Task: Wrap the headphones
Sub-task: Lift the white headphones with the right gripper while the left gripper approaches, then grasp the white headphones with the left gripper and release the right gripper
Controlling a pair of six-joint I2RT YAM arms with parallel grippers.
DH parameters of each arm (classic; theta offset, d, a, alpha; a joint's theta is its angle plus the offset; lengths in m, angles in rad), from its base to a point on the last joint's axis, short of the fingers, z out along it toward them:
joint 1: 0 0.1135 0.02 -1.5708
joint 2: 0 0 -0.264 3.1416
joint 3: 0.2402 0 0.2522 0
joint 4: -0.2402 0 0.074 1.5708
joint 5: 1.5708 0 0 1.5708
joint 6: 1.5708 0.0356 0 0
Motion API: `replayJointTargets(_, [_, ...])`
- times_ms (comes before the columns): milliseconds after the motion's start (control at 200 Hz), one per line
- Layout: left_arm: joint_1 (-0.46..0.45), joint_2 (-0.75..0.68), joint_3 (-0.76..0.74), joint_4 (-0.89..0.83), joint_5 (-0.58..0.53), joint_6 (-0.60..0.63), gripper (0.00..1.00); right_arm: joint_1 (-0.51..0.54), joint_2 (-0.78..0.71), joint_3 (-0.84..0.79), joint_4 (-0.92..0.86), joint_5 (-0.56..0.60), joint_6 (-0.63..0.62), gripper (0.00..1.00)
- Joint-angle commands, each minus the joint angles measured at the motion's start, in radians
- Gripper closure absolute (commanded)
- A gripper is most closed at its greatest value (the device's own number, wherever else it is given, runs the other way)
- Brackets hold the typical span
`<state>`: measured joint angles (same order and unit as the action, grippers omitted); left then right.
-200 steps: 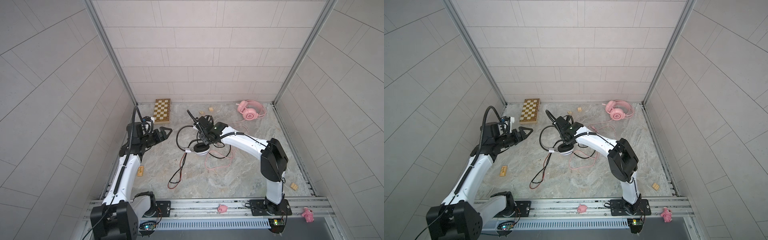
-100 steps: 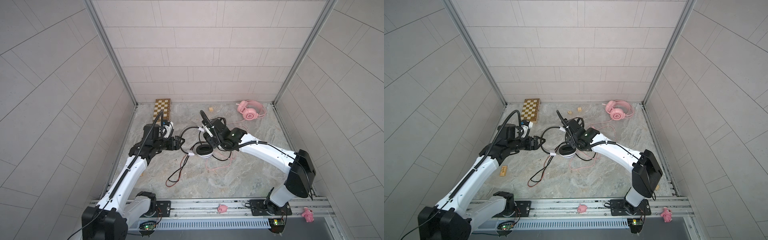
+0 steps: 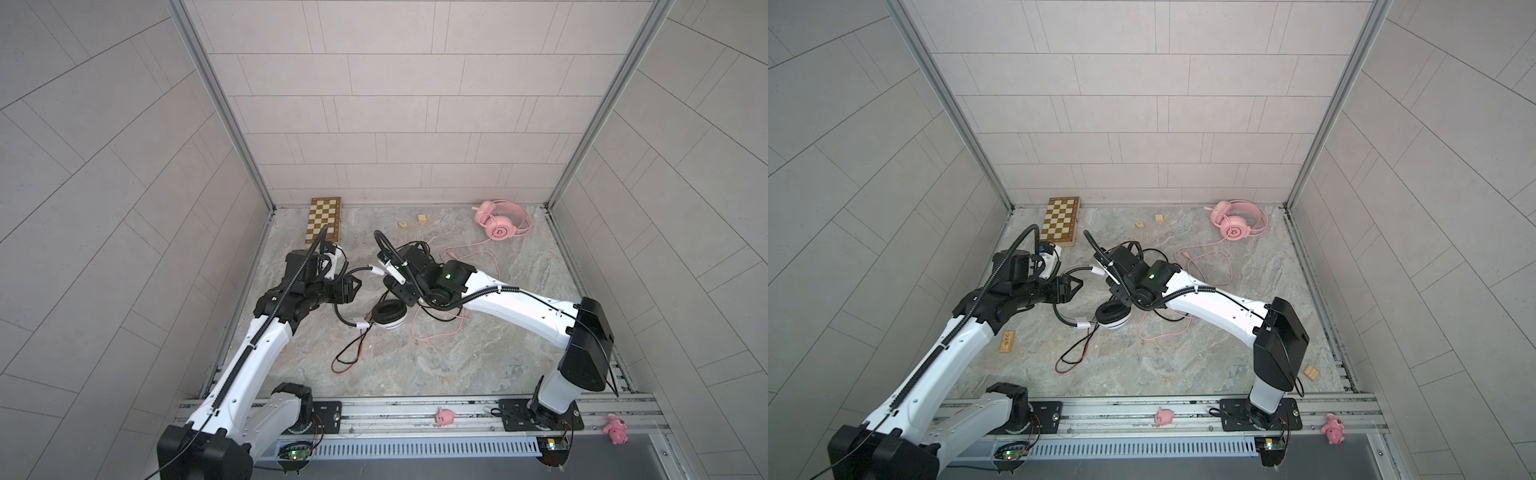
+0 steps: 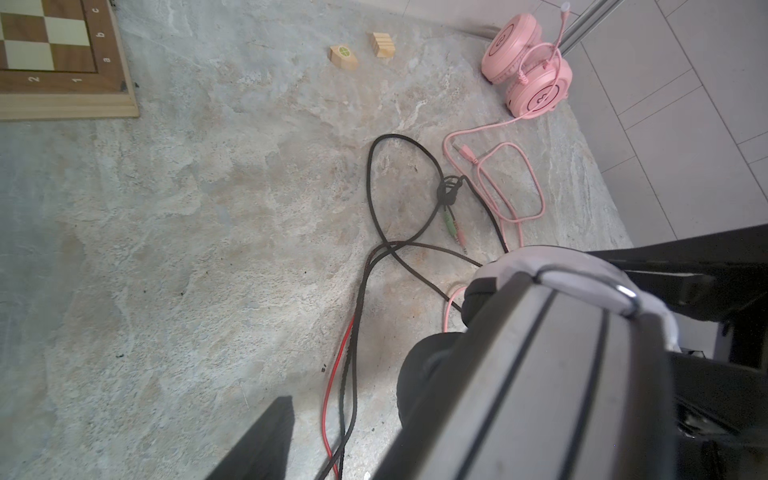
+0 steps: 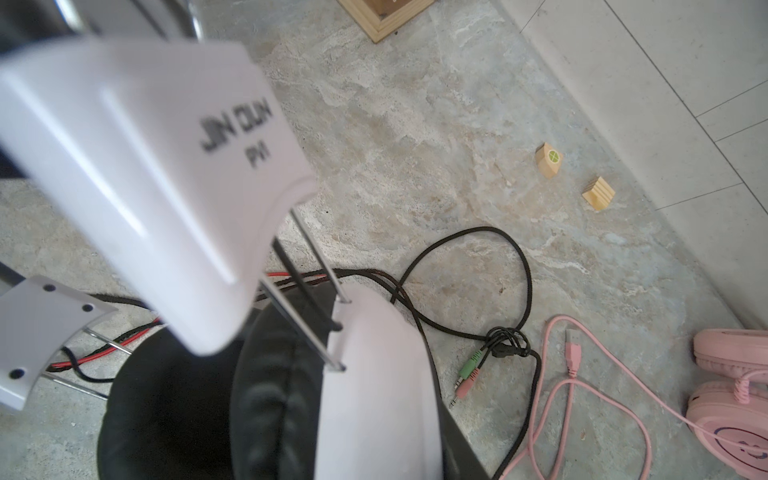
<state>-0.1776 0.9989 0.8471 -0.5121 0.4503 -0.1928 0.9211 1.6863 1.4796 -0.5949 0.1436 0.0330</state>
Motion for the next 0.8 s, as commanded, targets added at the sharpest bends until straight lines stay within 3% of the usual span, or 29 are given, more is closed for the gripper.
replayJointTargets(0, [-0.003, 0.010, 0.042, -0.033, -0.080, 0.008, 0.46, 0.002, -0.030, 0.021, 0.031, 0.011, -0.014, 0.73])
replayJointTargets(255, [-0.003, 0.040, 0.055, -0.048, -0.077, 0.000, 0.84, 0.003, -0.060, -0.011, 0.077, 0.012, 0.006, 0.68])
replayJointTargets(470, [-0.003, 0.035, 0.060, -0.071, -0.136, 0.000, 1.00, 0.004, -0.093, -0.037, 0.135, -0.044, 0.044, 0.43])
replayJointTargets(575, [-0.003, 0.031, 0.069, -0.099, -0.187, 0.002, 1.00, -0.003, -0.138, -0.071, 0.177, -0.044, 0.068, 0.32])
replayJointTargets(796, [0.001, 0.006, 0.068, -0.118, -0.265, -0.007, 1.00, -0.059, -0.283, -0.173, 0.252, -0.060, 0.135, 0.24])
